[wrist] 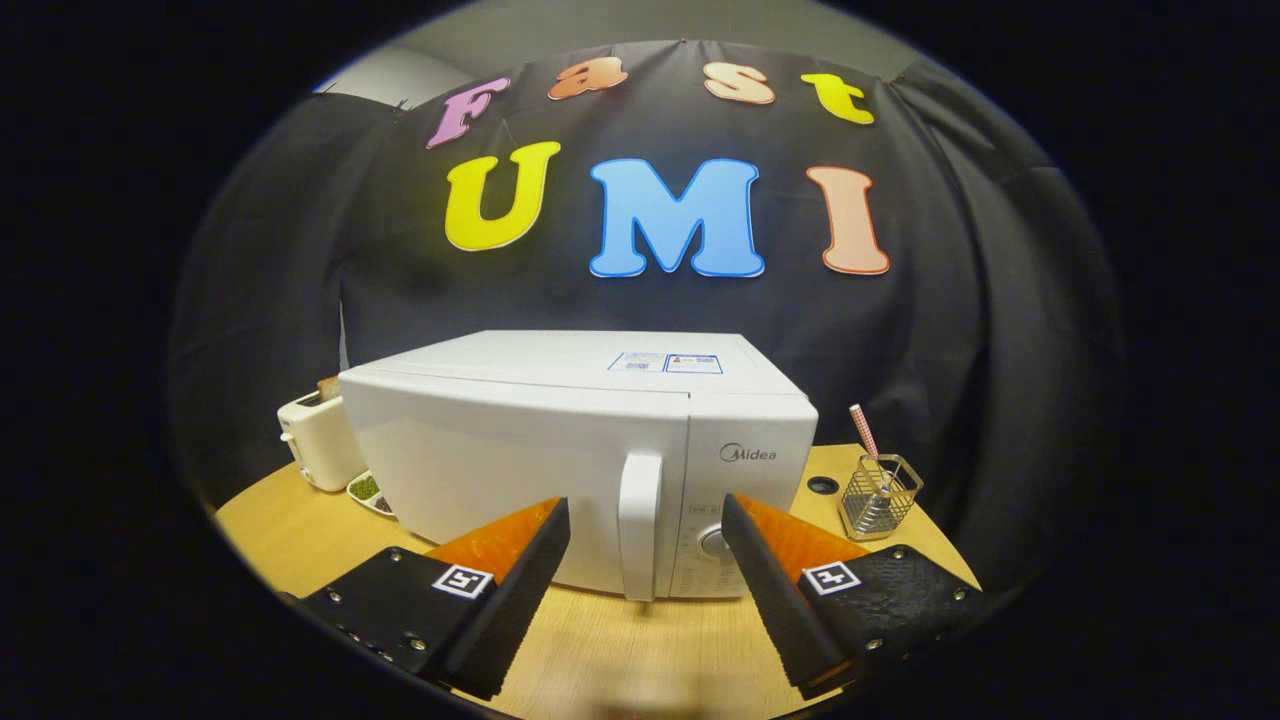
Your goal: Open the microwave, put the food inside, and close the microwave door.
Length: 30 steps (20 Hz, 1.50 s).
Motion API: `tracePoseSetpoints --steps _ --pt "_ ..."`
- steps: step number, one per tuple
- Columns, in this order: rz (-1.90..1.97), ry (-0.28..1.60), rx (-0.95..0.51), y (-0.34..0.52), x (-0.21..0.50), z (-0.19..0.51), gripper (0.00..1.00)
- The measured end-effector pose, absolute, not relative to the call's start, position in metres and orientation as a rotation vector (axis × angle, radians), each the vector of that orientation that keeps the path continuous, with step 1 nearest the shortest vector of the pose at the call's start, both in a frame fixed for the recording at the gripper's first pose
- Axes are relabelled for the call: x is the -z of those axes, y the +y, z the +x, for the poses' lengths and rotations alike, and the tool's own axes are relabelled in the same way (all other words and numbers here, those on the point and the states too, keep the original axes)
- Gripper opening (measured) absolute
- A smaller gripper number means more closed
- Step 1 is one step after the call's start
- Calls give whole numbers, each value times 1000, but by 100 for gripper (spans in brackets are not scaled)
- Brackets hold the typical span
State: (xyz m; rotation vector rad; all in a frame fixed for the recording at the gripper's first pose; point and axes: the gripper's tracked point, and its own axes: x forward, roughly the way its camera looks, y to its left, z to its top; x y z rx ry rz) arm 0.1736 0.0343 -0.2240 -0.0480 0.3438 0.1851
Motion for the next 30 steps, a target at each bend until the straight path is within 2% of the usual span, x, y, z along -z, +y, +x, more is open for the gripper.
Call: tracePoseSetpoints --steps 7,10,11,12,13,14,16,17,18,19,20,21,24,25,30 --pt "-38 461 -174 38 273 187 97" --pt "-18 476 -147 35 279 196 81" --pt "-7 481 -136 34 281 196 70" --pt "8 486 -135 35 282 198 67" --pt "20 493 -127 36 284 199 58" --pt "41 496 -148 41 283 199 58" --pt "29 492 -144 46 286 202 36" --pt "7 492 -140 45 285 199 29" --pt "-7 487 -137 46 285 200 29" --pt "-15 491 -145 45 283 198 24" --pt "-17 488 -146 48 286 200 23" --pt "-31 491 -155 47 283 198 13" --pt "-70 501 -167 45 280 197 13" --pt "-93 499 -163 45 282 199 4" --pt "-94 507 -148 45 283 198 4"
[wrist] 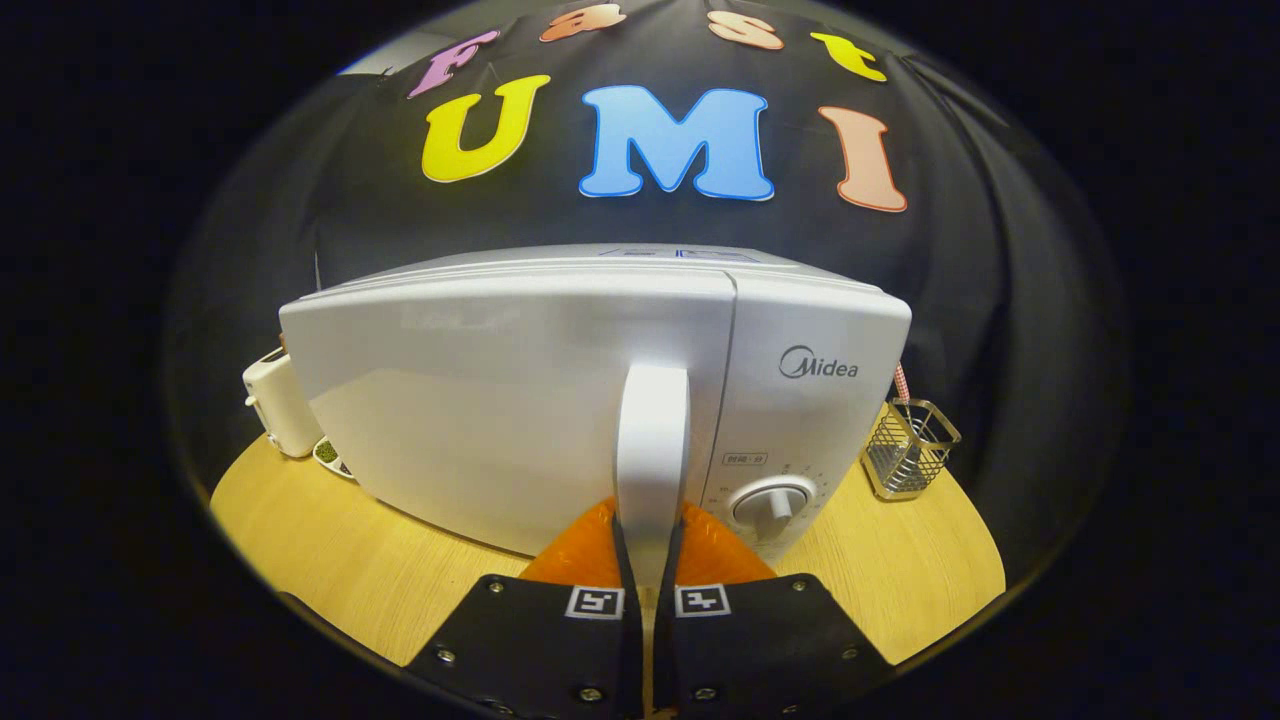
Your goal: Open the microwave, put the food inside, and close the microwave door.
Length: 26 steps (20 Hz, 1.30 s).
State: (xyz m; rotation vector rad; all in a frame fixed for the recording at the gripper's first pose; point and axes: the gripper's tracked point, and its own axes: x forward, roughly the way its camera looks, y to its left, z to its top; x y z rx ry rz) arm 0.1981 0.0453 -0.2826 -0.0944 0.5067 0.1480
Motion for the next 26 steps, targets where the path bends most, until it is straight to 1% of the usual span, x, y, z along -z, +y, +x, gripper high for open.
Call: tracePoseSetpoints --steps 17,21,26 --pt "-185 535 -136 44 281 195 4" --pt "-257 517 -189 53 279 153 4" --pt "-205 583 -190 59 280 129 4"
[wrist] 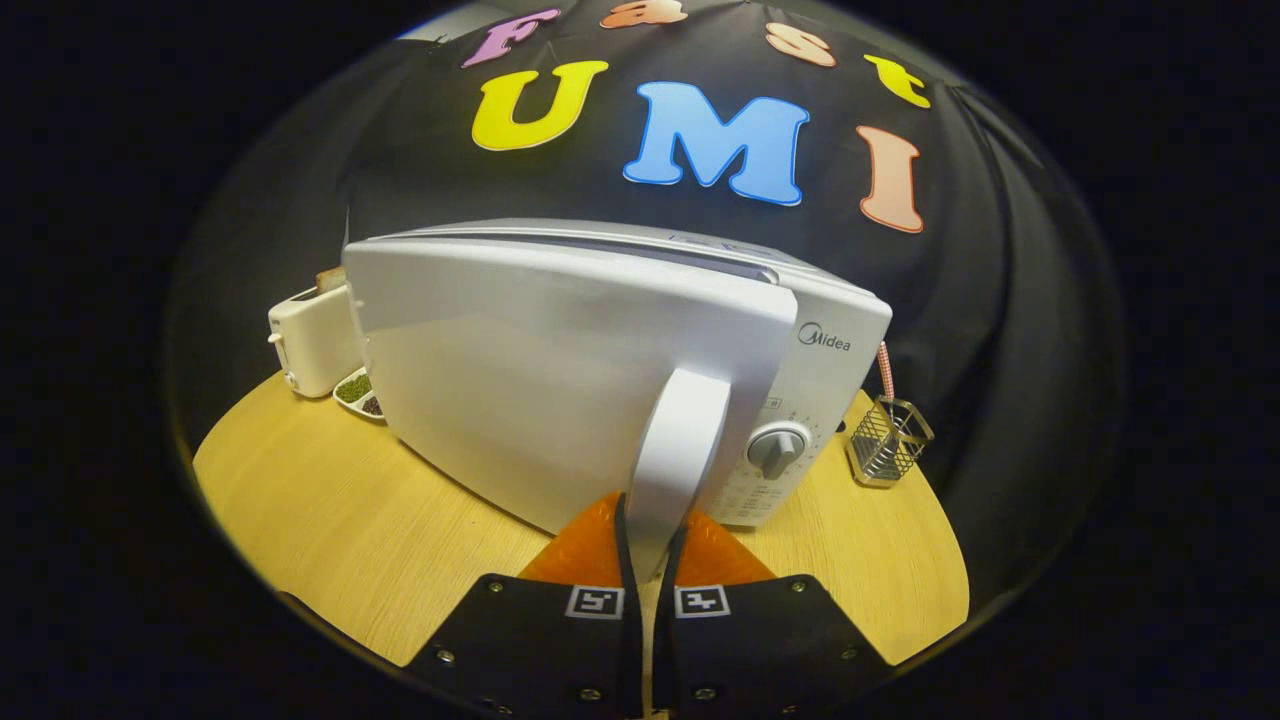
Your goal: Open the microwave, put the food inside, and close the microwave door.
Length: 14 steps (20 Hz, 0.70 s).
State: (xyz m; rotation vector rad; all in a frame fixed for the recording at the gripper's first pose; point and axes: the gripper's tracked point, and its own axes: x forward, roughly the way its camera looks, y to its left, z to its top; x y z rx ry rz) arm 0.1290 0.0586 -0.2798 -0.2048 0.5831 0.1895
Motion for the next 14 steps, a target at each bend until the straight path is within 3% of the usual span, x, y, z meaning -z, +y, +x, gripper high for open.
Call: tracePoseSetpoints --steps 14 --pt "-190 751 -225 86 280 63 5"
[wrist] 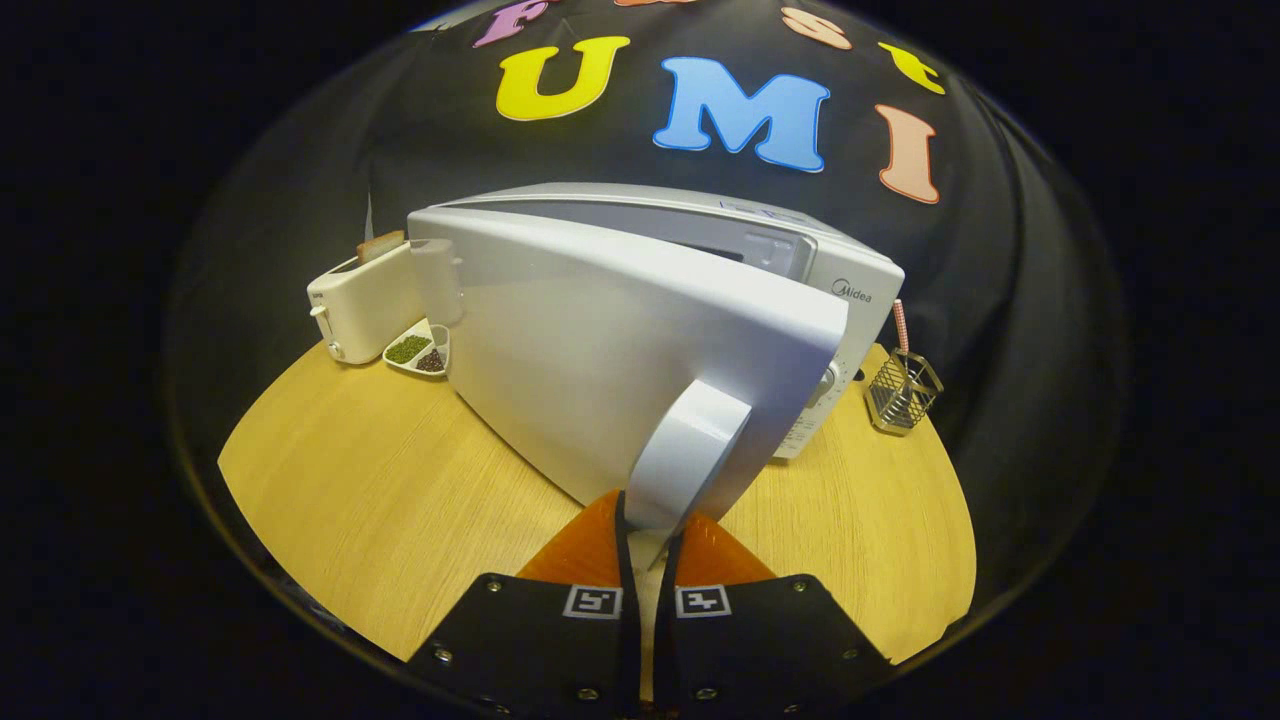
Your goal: Open the microwave, put the food inside, and close the microwave door.
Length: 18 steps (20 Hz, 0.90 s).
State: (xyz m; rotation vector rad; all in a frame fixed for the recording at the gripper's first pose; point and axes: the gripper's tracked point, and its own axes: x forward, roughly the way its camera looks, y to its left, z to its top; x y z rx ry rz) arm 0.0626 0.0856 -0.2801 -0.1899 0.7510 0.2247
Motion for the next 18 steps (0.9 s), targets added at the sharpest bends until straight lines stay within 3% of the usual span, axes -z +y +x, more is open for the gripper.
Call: tracePoseSetpoints --steps 1,18 --pt "-186 768 -234 89 278 56 10" --pt "-210 781 -293 159 273 -28 16"
